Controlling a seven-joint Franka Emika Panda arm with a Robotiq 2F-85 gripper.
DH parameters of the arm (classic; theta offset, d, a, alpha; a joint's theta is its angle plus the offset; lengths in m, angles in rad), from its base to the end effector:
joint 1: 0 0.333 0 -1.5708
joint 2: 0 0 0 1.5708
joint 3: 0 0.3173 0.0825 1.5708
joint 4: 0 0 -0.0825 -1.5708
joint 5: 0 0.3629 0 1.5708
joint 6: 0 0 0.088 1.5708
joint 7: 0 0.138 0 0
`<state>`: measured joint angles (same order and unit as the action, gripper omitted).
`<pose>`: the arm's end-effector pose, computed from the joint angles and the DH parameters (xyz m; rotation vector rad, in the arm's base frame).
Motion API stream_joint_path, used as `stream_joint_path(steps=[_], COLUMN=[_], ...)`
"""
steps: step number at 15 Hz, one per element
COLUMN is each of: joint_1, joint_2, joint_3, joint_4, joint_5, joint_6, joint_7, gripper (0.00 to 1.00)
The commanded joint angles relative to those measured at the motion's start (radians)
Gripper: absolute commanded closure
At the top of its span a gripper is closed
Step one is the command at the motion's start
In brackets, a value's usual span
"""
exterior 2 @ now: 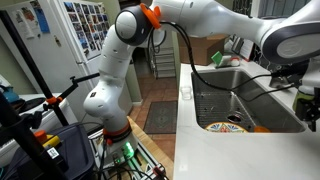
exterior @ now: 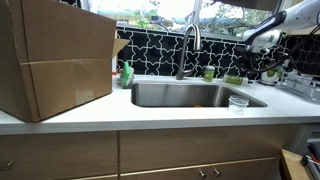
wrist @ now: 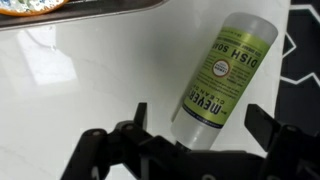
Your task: Place the white and green bottle on the right upright.
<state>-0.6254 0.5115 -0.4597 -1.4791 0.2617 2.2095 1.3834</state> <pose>0.3896 -0.5896 0.4098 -0.9419 2.9055 -0.4120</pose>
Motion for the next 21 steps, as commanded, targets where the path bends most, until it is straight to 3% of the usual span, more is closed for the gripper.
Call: stream_joint_path(steps=[1, 4, 7, 13, 19, 20, 21], joint_1=[-0.009, -0.05, -0.081, -0.119, -0.147, -0.15, -0.154], joint_2=[0.002, 0.073, 0.123, 0.25, 0.351, 0.362, 0.373], joint_3=[0.013, 0.032, 0.051, 0.054, 0.062, 0.063, 0.064], joint_4=[0.008, 0.102, 0.155, 0.27, 0.387, 0.403, 0.42], joint_5=[-0.007, 0.043, 0.09, 0.04, 0.01, 0.006, -0.001], joint_6=[-0.004, -0.081, -0.044, 0.009, -0.008, -0.013, -0.016], joint_7=[0.005, 0.044, 0.1, 0.149, 0.172, 0.175, 0.18], gripper=[0.0, 0.0, 0.0, 0.0, 0.0, 0.09, 0.27])
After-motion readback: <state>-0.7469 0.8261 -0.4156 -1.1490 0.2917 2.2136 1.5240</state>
